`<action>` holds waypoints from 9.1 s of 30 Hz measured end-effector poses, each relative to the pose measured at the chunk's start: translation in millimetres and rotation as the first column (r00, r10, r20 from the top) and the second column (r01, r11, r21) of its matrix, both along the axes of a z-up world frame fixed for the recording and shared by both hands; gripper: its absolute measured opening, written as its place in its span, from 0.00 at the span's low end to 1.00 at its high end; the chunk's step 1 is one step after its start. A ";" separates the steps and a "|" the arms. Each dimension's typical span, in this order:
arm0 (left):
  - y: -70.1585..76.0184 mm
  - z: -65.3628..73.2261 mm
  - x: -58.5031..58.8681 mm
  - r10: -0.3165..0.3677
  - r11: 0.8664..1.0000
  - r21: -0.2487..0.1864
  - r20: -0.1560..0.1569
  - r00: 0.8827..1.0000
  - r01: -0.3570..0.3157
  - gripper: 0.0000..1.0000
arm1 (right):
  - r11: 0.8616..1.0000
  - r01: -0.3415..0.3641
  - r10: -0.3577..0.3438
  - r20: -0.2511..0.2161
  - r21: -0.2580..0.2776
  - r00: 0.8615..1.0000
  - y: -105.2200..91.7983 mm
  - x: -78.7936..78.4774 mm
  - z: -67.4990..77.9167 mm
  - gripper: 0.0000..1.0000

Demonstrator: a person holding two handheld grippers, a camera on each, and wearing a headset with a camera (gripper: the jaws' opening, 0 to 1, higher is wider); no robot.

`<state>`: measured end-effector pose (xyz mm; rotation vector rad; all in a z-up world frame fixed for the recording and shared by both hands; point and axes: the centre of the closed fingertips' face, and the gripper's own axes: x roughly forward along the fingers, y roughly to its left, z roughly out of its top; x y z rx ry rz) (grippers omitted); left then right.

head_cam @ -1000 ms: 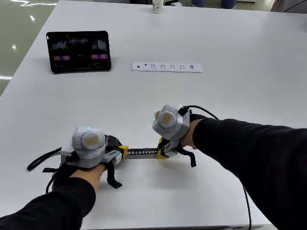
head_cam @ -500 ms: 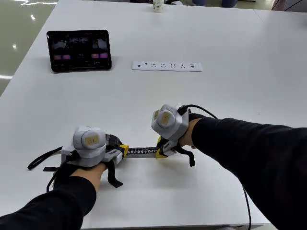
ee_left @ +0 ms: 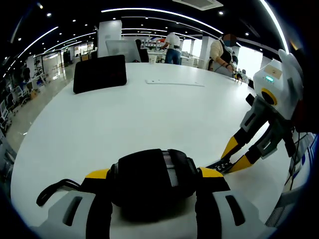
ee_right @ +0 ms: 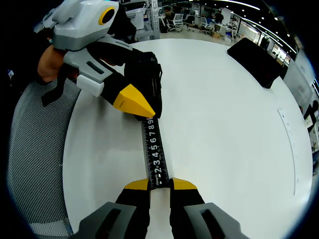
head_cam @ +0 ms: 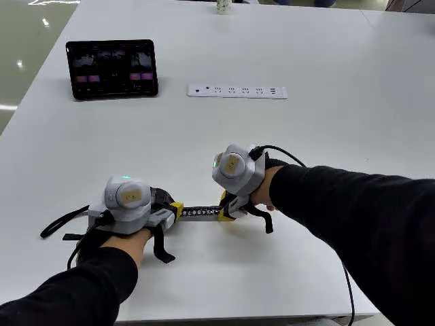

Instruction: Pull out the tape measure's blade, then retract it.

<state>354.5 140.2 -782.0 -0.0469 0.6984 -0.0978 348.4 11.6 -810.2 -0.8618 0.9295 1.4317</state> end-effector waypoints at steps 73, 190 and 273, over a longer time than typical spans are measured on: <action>-0.5 -0.3 -2.5 -0.005 1.000 -0.011 -0.011 1.000 0.005 0.62 | 0.998 -0.004 0.004 0.003 0.069 1.000 34.5 -8.0 -1.8 0.10; -0.2 0.2 -2.6 -0.018 0.998 -0.060 -0.007 1.000 0.018 0.64 | 0.979 0.009 -0.018 0.043 0.202 0.999 82.9 -16.0 -2.0 0.13; 65.9 34.8 -89.7 -0.493 0.867 -0.087 -0.015 0.870 0.490 0.99 | 0.834 0.411 -0.457 0.044 0.368 0.888 -140.5 -39.6 53.8 0.46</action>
